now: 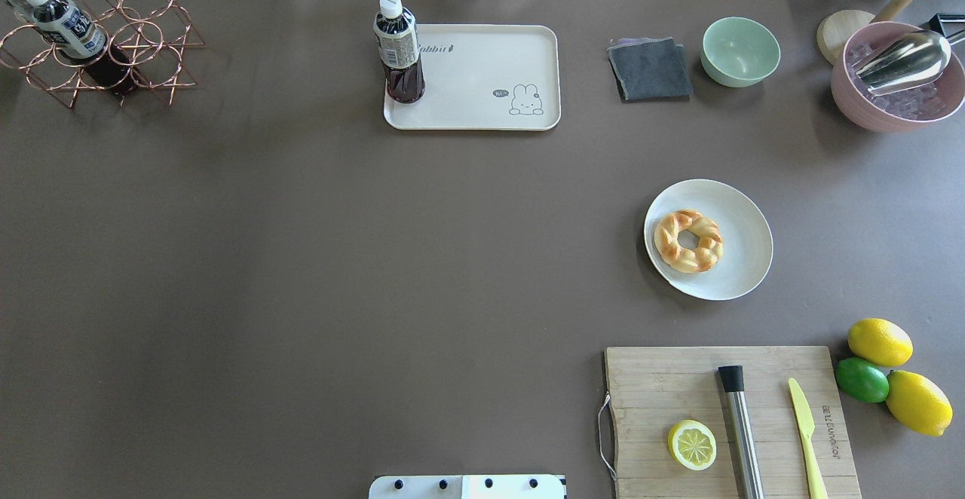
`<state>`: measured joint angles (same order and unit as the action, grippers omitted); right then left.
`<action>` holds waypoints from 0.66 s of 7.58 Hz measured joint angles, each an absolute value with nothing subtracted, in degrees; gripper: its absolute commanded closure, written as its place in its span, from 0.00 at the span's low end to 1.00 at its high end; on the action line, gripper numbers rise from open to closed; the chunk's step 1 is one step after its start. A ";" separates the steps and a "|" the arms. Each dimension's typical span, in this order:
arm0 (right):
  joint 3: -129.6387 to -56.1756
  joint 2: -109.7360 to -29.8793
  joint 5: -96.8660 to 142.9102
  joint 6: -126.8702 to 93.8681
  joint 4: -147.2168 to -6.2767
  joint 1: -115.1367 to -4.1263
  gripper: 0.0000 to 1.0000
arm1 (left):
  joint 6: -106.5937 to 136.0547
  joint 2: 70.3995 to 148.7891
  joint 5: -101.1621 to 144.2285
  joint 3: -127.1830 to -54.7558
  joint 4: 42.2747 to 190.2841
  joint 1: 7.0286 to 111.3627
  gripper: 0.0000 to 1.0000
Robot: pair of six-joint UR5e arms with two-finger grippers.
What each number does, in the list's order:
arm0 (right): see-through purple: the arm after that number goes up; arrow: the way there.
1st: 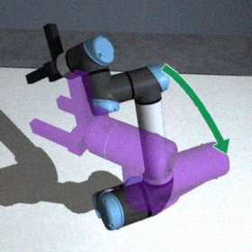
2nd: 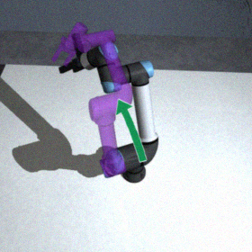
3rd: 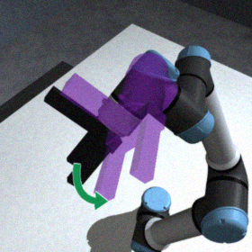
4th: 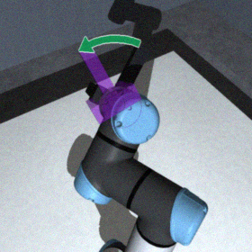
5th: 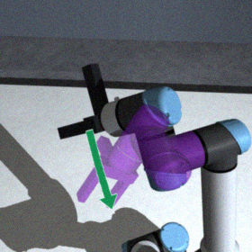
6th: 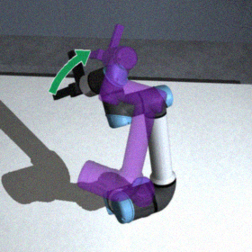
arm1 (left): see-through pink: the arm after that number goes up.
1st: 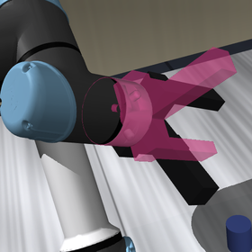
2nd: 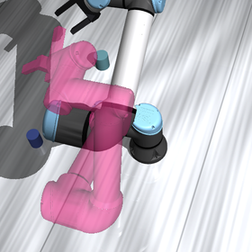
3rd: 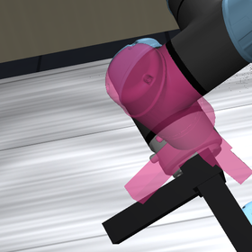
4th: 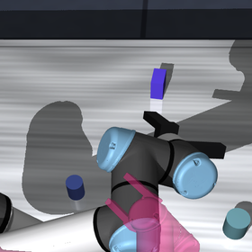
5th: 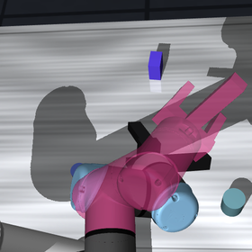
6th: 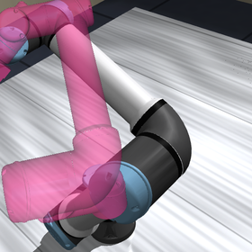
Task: Place donut on tray
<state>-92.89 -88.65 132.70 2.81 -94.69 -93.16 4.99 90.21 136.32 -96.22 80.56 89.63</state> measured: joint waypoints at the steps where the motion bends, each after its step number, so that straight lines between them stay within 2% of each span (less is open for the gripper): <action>1: -92.89 -88.67 132.92 2.81 -94.67 -93.16 0.01 | 4.73 90.28 136.32 -96.20 80.48 89.65 0.02; 5: -92.90 -88.60 133.68 2.81 -94.66 -93.16 0.01 | 4.61 90.49 136.24 -96.06 80.47 89.65 0.02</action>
<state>-92.90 -88.60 133.68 2.81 -94.66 -93.16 4.61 90.49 136.24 -96.06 80.47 89.65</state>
